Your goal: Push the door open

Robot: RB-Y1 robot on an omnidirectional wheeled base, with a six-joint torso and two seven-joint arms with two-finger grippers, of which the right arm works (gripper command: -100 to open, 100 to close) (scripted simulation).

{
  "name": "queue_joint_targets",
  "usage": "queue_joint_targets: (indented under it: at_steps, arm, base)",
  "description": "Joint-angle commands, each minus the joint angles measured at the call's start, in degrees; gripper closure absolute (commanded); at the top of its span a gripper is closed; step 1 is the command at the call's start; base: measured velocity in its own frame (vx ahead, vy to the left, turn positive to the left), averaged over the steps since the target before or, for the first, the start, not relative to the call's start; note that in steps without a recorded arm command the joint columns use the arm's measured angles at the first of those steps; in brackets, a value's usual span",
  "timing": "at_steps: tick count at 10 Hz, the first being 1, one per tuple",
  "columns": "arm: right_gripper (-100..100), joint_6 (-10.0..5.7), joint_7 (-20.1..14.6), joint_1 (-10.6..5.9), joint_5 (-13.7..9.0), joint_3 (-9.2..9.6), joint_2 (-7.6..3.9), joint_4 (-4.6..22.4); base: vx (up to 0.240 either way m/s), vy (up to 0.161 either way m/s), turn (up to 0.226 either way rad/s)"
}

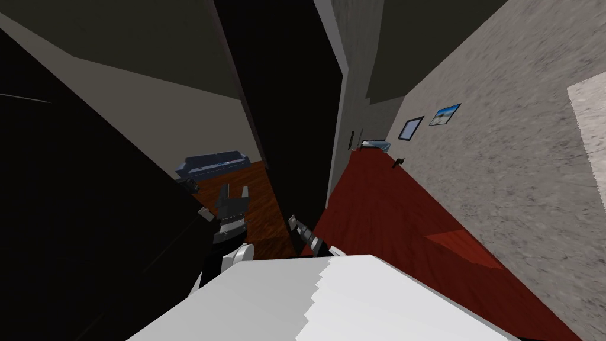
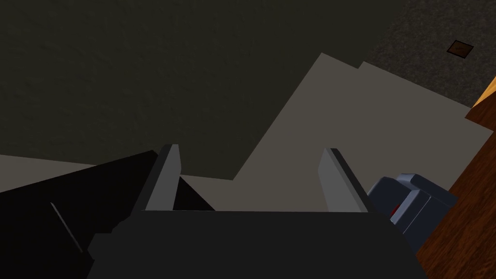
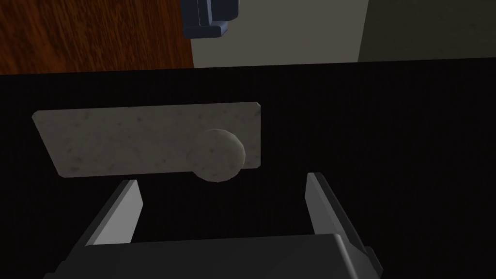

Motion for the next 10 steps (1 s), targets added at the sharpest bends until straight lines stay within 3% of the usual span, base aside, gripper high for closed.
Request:
queue_joint_targets:
  at_steps: [1, 4, 5, 10]
  arm:
    - [-100, -0.13, 0.21, 0.07, 0.06, -0.38, 0.45, 0.53]
    - [-100, -0.16, 0.28, 0.10, 0.08, -0.53, 0.64, 0.73]
    - [100, -0.16, 0.28, 0.10, 0.08, -0.53, 0.64, 0.73]
    - [100, -0.16, 0.28, 0.10, 0.08, -0.53, 0.64, 0.73]
  base:
    - [0.127, 0.149, 0.039]
    - [0.097, 0.101, 0.018]
    - [-0.008, -0.007, 0.000]
    - [-0.011, -0.012, 0.001]
